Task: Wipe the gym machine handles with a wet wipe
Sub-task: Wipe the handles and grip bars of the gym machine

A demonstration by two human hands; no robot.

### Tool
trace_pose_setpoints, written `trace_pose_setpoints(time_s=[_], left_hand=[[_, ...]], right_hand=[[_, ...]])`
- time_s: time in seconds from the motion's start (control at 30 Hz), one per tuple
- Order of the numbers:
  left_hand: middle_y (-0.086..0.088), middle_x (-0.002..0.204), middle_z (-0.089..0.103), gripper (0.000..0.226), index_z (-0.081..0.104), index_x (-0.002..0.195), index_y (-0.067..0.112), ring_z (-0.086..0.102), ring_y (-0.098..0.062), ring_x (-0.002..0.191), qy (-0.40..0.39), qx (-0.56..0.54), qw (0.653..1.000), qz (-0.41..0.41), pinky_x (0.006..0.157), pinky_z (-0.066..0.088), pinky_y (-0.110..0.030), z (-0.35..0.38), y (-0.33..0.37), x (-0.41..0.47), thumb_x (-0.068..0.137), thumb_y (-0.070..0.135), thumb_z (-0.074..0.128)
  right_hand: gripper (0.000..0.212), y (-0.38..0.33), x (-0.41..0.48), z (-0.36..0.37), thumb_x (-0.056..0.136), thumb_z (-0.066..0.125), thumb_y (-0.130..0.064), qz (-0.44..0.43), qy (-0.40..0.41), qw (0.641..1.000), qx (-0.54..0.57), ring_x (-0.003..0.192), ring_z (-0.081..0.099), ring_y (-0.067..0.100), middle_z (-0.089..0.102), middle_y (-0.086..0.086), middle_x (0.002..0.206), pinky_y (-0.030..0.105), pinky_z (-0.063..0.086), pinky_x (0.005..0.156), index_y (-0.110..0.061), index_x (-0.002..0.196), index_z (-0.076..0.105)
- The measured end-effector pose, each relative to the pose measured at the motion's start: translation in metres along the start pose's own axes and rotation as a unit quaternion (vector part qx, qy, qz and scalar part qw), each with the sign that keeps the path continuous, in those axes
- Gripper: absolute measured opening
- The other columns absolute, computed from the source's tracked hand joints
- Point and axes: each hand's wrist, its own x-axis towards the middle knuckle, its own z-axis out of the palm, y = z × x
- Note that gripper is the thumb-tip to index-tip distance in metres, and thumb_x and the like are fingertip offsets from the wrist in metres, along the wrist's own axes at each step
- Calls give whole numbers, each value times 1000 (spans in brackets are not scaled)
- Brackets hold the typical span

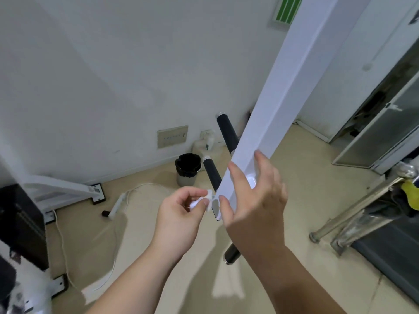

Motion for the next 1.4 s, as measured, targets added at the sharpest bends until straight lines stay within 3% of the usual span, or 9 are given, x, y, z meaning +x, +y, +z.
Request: trace_pose_setpoints(time_s=[0.27, 0.47, 0.57, 0.8, 0.97, 1.07, 1.17, 1.3, 1.4], left_hand=[[13, 85, 74, 20, 75, 85, 33, 68, -6, 85, -37, 30, 998, 38, 76, 46, -21, 21, 22, 58, 90, 14, 73], [13, 87, 75, 19, 75, 86, 31, 68, -5, 84, -48, 48, 994, 80, 78, 48, -21, 47, 29, 97, 90, 12, 73], [10, 85, 75, 18, 75, 85, 29, 69, -6, 83, -48, 33, 994, 87, 76, 49, -18, 58, 32, 113, 90, 11, 74], [2, 72, 66, 13, 75, 80, 22, 57, -5, 62, -73, -42, 990, 114, 61, 45, -14, 81, 34, 162, 84, 10, 77], [-2, 70, 65, 5, 74, 84, 20, 61, -16, 68, -146, -30, 963, 224, 69, 50, -20, 80, 41, 196, 83, 15, 72], [-7, 75, 66, 9, 72, 86, 18, 64, -19, 74, -187, 1, 942, 279, 75, 52, -23, 72, 50, 222, 86, 9, 75], [4, 76, 63, 5, 72, 88, 15, 62, -19, 75, -230, 18, 916, 327, 75, 52, -28, 64, 53, 248, 86, 10, 73], [9, 81, 64, 7, 72, 88, 9, 63, -17, 77, -288, -6, 887, 362, 78, 52, -30, 59, 52, 264, 84, 3, 73], [9, 85, 66, 9, 72, 88, 8, 63, -11, 79, -306, -5, 868, 391, 80, 50, -23, 57, 53, 270, 83, 0, 73]], right_hand=[[53, 30, 2, 16, 80, 77, -28, -6, 49, 999, -11, 128, 53, 43, 37, 17, 153, 53, 47, 102, -16, 130, 69], [37, 36, 26, 5, 80, 80, -26, -33, 176, 984, -18, 115, 58, 35, 55, 13, 132, 48, 46, 96, -18, 116, 78], [35, 36, 35, 12, 76, 82, -26, -56, 162, 983, -64, 120, 54, 30, 67, 5, 130, 46, 41, 98, -21, 110, 80], [45, 44, 36, 23, 78, 79, -36, -27, 149, 977, -149, 132, 39, 24, 55, -4, 135, 50, 41, 99, -26, 119, 64], [36, 24, 46, 42, 75, 81, -32, 53, 181, 960, -207, 134, 35, 32, 53, -2, 133, 62, 47, 92, -30, 110, 73], [35, 4, 54, 65, 70, 81, -30, 107, 168, 952, -233, 133, 39, 53, 51, 0, 138, 55, 28, 116, -24, 105, 82], [43, -10, 65, 80, 67, 83, -32, 176, 137, 933, -282, 123, 42, 69, 47, 6, 142, 51, 3, 123, -17, 107, 81], [36, -19, 76, 88, 70, 81, -29, 187, 142, 910, -342, 124, 51, 55, 55, 6, 138, 76, 22, 111, -11, 101, 81], [22, -29, 85, 80, 63, 85, -16, 171, 179, 911, -330, 147, 24, 13, 73, 9, 114, 76, 42, 86, -11, 84, 81]])
